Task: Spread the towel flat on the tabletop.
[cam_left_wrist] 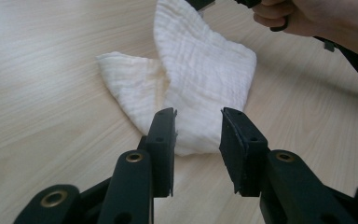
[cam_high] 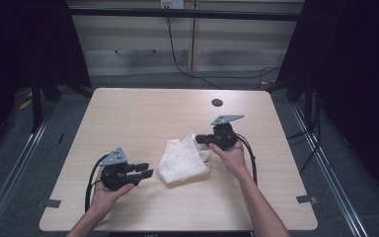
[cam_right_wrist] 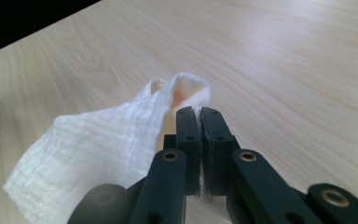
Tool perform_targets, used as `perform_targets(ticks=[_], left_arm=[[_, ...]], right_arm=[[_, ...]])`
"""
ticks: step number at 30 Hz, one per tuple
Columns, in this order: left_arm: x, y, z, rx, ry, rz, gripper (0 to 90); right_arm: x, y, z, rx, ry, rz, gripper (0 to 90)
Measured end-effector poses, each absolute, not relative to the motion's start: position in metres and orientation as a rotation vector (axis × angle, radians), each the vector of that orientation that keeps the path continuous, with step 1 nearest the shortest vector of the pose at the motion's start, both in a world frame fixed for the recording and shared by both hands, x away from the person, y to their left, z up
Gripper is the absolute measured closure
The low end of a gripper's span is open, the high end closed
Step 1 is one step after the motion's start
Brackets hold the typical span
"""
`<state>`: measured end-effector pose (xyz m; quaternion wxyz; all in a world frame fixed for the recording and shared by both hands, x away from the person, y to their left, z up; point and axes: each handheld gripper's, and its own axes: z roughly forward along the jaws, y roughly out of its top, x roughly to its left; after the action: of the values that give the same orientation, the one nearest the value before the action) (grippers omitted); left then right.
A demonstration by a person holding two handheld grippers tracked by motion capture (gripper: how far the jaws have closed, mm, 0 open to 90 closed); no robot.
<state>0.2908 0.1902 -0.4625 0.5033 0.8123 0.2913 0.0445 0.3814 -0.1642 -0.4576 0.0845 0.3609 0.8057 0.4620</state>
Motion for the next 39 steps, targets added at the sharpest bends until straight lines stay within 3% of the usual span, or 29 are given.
perform_targets(ticks=[9, 16, 24, 28, 32, 39], left_arm=[[0.285, 0.167, -0.465, 2.018, 0.643, 0.062, 63.0], [0.291, 0.145, -0.477, 2.080, 0.632, 0.031, 51.6], [0.294, 0.141, -0.492, 2.144, 0.643, 0.046, 48.8], [0.296, 0.138, -0.500, 2.201, 0.630, 0.063, 55.6], [0.302, 0.148, -0.495, 2.194, 0.644, 0.089, 81.8], [0.323, 0.171, -0.493, 2.080, 0.781, 0.092, 85.1]], right_arm=[[0.385, -0.149, -0.486, 1.087, 2.492, 1.316, 87.0], [0.384, -0.151, -0.507, 1.135, 2.533, 1.262, 87.0], [0.374, -0.151, -0.509, 1.127, 2.548, 1.258, 87.1], [0.368, -0.151, -0.508, 1.101, 2.558, 1.237, 87.1], [0.361, -0.153, -0.507, 1.093, 2.579, 1.227, 87.1], [0.342, -0.155, -0.505, 1.042, 2.627, 1.223, 87.2]])
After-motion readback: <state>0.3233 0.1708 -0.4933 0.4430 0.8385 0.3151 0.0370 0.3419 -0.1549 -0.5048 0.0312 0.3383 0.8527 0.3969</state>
